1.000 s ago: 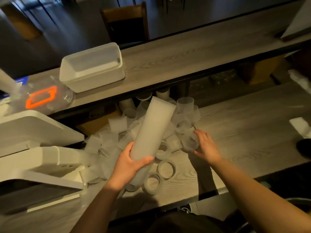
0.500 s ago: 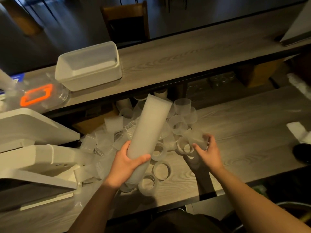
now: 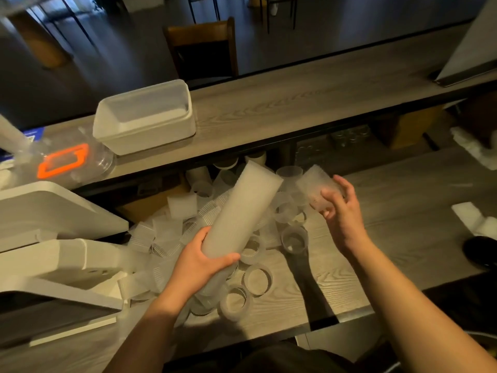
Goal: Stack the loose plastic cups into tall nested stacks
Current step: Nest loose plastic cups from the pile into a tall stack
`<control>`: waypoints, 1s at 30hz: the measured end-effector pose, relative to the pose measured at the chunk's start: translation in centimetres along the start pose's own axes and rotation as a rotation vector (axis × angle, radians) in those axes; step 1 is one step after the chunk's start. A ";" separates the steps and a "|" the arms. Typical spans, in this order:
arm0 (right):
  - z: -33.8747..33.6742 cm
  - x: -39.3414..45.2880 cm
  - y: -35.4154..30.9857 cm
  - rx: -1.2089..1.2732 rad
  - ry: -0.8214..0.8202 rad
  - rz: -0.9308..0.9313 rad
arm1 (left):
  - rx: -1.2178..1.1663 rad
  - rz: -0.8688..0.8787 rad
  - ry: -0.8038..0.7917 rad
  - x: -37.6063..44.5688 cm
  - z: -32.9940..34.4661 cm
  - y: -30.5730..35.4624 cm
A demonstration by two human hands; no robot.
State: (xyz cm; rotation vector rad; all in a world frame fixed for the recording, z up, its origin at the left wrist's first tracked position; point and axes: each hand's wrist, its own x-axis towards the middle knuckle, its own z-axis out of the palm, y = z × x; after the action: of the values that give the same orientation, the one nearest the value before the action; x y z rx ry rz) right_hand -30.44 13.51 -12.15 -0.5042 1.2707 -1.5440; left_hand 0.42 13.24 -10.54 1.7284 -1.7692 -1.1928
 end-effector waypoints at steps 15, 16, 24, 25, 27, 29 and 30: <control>3.5 -2.2 -4.9 -0.548 -0.339 -0.123 | 0.266 0.146 -0.062 -1.6 -1.7 -0.1; 3.8 -2.5 -4.5 -0.546 -0.345 -0.115 | 0.264 0.141 -0.063 -1.6 -1.7 0.0; 4.7 -3.3 -1.7 -0.353 -0.404 0.006 | 0.186 0.083 -0.111 -1.6 -1.9 0.2; 4.5 -2.8 -1.4 -0.323 -0.363 0.017 | 0.140 0.062 -0.121 -1.6 -1.7 0.3; 3.8 -1.7 -0.2 -0.321 -0.241 0.028 | -0.004 -0.001 -0.126 -1.5 -1.3 0.6; 2.7 -0.6 1.5 -0.381 -0.132 0.051 | -0.151 -0.058 -0.111 -1.3 -0.9 0.7; 2.0 -0.2 2.6 -0.422 -0.104 0.076 | -0.193 -0.075 -0.100 -1.1 -0.8 0.7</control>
State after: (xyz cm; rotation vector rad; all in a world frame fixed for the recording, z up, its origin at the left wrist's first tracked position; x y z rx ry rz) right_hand -27.64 12.96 -13.71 -0.7835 1.5218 -1.1708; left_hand 0.78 13.96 -9.27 1.6613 -1.5959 -1.4535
